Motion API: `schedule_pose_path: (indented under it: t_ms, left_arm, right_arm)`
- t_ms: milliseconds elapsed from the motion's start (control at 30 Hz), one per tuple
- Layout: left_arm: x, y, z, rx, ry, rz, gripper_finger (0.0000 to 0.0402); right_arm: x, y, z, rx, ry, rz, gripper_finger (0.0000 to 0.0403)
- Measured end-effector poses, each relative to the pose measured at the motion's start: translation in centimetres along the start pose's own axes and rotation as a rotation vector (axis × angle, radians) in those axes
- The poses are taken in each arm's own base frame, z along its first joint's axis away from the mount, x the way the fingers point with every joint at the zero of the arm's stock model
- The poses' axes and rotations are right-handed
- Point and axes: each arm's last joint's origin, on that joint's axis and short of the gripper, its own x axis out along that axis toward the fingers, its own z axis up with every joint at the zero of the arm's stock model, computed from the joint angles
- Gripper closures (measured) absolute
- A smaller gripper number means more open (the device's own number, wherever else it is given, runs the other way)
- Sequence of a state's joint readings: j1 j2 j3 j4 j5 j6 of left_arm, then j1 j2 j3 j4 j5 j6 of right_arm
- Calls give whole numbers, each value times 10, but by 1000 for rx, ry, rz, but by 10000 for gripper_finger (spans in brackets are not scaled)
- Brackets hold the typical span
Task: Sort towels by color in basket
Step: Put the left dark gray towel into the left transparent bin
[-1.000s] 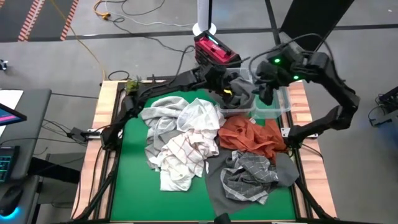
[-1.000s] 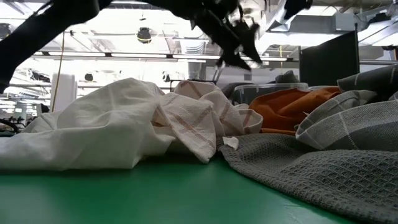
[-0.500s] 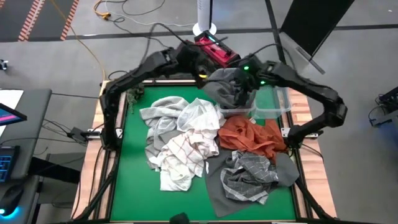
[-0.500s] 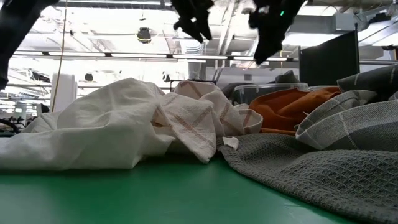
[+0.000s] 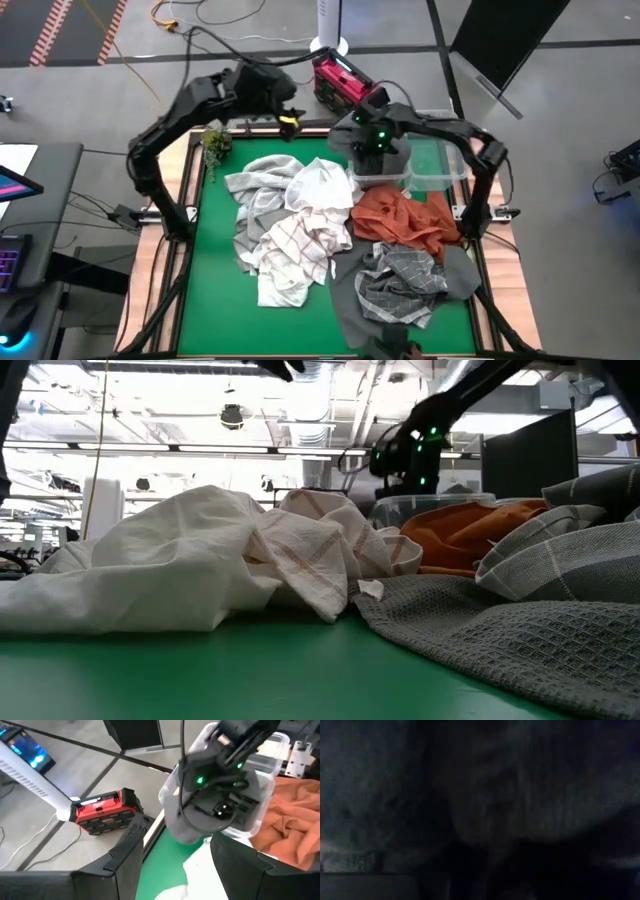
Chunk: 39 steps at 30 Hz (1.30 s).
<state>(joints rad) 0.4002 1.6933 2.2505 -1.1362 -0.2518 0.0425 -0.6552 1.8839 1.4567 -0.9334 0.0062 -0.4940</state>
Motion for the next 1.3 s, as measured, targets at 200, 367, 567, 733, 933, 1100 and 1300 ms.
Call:
schedule_pose_path:
  t_ms: [200, 367, 567, 733, 933, 1100, 1300]
  left_arm:
    - [-28, 4, -7, 2, 18, 80, 182]
    - [-39, 7, -11, -25, 33, 97, 182]
    - [-42, 8, -14, -29, 62, 96, 182]
    - [-42, 8, -13, -1, 46, 96, 182]
    - [-42, 8, -13, -9, 50, 96, 182]
    - [-44, 9, -14, -18, 51, 95, 182]
    - [-44, 8, -14, -23, 55, 85, 182]
  right_arm:
    - [20, -1, 1, -44, 50, 25, 227]
    - [-17, 0, -4, -77, 5, -47, 238]
    - [-87, 5, -12, -53, -157, -165, 230]
    - [-121, 23, -2, -114, -387, -161, 181]
    - [-138, 41, 14, -139, -485, -197, 113]
    - [-128, 48, 30, -149, -518, -190, 92]
    - [-86, 39, 50, -108, -448, -237, 92]
